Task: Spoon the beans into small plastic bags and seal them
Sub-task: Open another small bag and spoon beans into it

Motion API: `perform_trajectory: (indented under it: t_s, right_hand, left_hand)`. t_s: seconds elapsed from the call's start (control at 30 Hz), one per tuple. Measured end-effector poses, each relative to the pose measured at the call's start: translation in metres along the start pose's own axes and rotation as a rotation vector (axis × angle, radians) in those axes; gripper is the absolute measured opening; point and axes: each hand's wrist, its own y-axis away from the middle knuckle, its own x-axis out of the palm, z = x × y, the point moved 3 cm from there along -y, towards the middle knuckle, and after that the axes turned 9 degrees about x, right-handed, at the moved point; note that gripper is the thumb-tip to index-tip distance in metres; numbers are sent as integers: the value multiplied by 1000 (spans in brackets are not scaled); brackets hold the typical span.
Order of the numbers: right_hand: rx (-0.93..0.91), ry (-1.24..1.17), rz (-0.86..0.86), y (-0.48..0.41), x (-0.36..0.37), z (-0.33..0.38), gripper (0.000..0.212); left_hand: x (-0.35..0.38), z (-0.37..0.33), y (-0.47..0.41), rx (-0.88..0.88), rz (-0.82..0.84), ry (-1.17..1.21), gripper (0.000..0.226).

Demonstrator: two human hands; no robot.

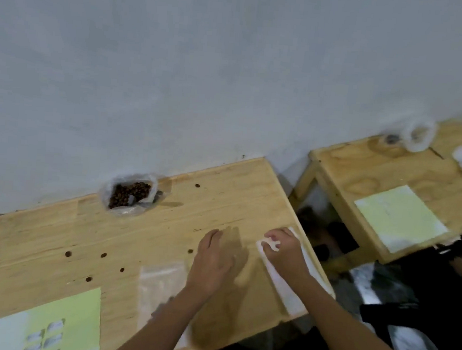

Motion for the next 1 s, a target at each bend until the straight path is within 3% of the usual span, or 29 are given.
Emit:
perform_trajectory:
  t_s: [0.17,0.33,0.67,0.83,1.0]
  right_hand:
    - [332,151,85,-1,-36,-70,38]
    - [366,248,169,4,-40,-99,40]
    - [365,98,112,6,-36,-98,32]
    - [319,-47,-18,2,-37,-90,11]
    - [342,-133,48,-9,-44,-81,9]
  left_hand:
    - [60,-32,-22,86,228,-58,83]
    - [99,-40,-30,113,344,-169,109]
    - [110,-44,-30,90,290,-191,113]
    - [106,-48,-29,70,259,-134,115]
    - [96,-50,-35,39,238,-35,106]
